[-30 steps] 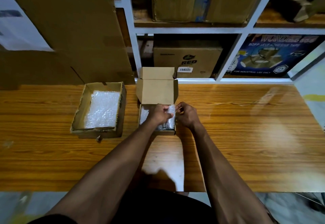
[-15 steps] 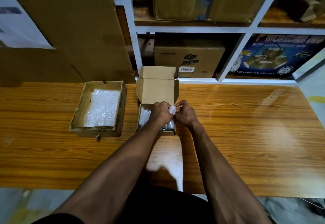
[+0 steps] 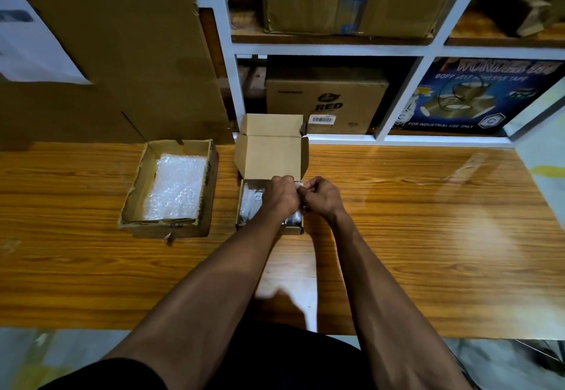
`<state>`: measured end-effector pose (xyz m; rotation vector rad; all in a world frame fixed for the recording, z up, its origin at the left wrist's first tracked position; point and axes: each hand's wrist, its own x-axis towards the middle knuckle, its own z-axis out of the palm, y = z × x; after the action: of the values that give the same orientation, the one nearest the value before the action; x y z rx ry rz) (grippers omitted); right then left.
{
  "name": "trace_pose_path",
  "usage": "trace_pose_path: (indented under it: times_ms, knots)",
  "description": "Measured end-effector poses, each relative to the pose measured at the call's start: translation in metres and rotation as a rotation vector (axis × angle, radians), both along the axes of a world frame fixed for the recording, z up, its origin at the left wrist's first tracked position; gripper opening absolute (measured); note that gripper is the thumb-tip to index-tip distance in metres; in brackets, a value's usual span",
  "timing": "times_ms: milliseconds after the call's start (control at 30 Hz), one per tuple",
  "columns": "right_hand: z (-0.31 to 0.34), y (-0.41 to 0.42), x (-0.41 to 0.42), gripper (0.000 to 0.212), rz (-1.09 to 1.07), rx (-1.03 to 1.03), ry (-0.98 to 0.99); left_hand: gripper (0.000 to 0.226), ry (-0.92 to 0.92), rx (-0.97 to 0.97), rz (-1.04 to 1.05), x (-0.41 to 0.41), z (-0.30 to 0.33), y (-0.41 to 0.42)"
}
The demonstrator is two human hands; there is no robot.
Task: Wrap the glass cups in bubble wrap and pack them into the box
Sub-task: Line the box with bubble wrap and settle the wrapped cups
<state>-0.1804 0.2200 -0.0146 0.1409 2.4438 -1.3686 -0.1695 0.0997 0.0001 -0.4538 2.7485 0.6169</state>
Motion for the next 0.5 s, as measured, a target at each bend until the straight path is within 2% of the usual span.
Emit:
trace_pose_path:
  times_ms: [100, 300, 500]
  knots:
    - [0.001, -0.004, -0.003, 0.010, 0.010, 0.045, 0.030, 0.031, 0.034, 0.035, -0.015, 0.007, 0.000, -0.001]
    - [0.004, -0.009, -0.008, 0.004, 0.063, 0.147, 0.115, 0.055, 0.156, 0.187, 0.005, 0.033, -0.016, -0.009]
    - [0.000, -0.010, -0.012, 0.008, 0.094, 0.225, 0.143, 0.037, 0.287, 0.199, -0.051, 0.046, -0.020, -0.012]
